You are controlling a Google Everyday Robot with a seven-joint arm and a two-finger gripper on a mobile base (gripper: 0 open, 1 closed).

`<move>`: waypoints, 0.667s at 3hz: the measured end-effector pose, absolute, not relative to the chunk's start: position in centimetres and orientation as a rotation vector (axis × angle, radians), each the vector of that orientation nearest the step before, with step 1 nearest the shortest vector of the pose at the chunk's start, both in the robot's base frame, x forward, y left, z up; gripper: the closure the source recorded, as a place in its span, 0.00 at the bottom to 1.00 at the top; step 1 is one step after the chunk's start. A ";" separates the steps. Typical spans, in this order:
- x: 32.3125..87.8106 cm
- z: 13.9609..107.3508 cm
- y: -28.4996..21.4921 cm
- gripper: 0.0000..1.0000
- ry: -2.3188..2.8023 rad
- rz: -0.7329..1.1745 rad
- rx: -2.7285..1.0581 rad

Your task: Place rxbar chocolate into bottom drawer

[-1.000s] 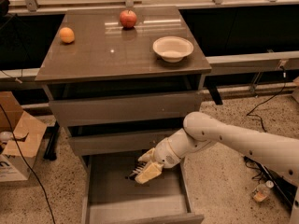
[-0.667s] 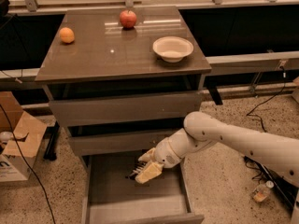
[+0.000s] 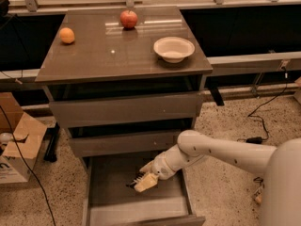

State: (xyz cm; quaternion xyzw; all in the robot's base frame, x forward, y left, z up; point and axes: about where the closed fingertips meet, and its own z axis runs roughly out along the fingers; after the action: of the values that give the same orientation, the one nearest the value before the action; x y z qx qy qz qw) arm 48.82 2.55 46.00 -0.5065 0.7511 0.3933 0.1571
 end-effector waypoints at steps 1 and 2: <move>49.7 39.6 1.8 1.00 2.149 1.173 -1.417; 49.3 36.3 2.3 1.00 2.157 1.226 -1.374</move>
Offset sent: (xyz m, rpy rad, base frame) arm 0.0067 -0.0066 -0.0549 0.0200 0.0253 -0.0105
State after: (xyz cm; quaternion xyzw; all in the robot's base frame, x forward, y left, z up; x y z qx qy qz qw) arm 49.34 2.30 36.32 -0.4787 0.7518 0.4272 0.1522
